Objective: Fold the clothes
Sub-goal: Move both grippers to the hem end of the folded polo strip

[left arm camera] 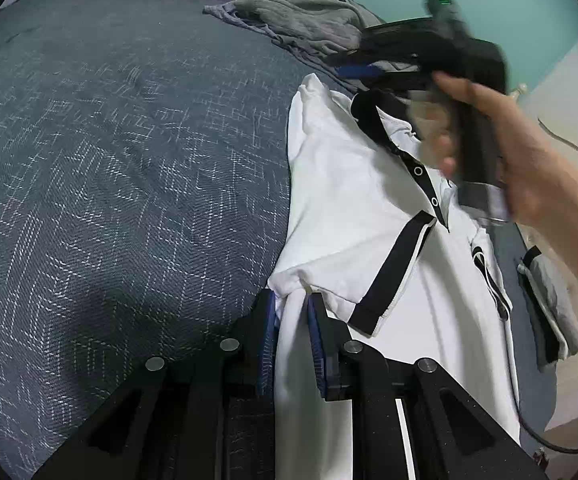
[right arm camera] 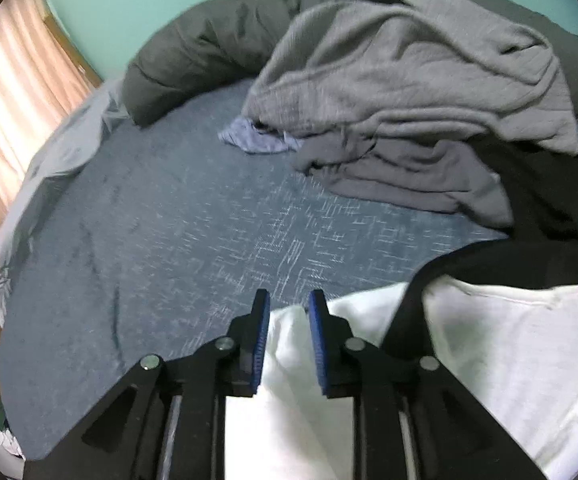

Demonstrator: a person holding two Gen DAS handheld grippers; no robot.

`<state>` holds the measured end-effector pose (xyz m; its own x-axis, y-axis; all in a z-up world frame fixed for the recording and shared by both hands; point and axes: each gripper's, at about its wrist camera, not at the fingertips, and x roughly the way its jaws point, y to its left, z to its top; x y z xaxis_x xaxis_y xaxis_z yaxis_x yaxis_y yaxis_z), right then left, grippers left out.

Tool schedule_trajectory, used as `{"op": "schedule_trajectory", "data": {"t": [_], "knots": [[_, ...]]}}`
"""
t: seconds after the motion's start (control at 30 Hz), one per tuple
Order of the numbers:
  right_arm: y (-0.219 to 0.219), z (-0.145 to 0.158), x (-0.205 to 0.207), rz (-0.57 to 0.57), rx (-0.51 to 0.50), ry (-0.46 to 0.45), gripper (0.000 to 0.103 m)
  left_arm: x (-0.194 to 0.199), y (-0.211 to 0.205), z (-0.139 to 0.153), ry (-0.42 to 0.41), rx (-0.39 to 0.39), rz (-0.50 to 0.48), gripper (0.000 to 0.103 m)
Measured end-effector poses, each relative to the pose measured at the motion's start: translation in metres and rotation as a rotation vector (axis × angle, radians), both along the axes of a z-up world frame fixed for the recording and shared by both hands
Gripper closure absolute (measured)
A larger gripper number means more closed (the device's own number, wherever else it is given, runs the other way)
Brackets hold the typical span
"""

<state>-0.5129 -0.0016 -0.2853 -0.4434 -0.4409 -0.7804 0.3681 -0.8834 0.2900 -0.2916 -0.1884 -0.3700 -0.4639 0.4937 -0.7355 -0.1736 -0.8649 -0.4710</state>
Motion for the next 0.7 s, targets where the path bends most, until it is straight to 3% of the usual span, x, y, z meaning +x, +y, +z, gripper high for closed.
{"op": "schedule_trajectory", "data": {"t": [0.13,0.23,0.7], "knots": [[0.026,0.017,0.027,0.006,-0.006,0.008,0.082,0.001,0.000,0.002,0.003,-0.003,-0.004,0.085],[0.049,0.024,0.052,-0.008,-0.039,-0.009,0.074,-0.002,0.000,0.003,-0.001,-0.008,-0.003,0.085],[0.164,0.014,0.190,-0.101,-0.097,-0.050,0.072,0.035,-0.014,0.018,-0.024,-0.087,0.014,0.078]]}}
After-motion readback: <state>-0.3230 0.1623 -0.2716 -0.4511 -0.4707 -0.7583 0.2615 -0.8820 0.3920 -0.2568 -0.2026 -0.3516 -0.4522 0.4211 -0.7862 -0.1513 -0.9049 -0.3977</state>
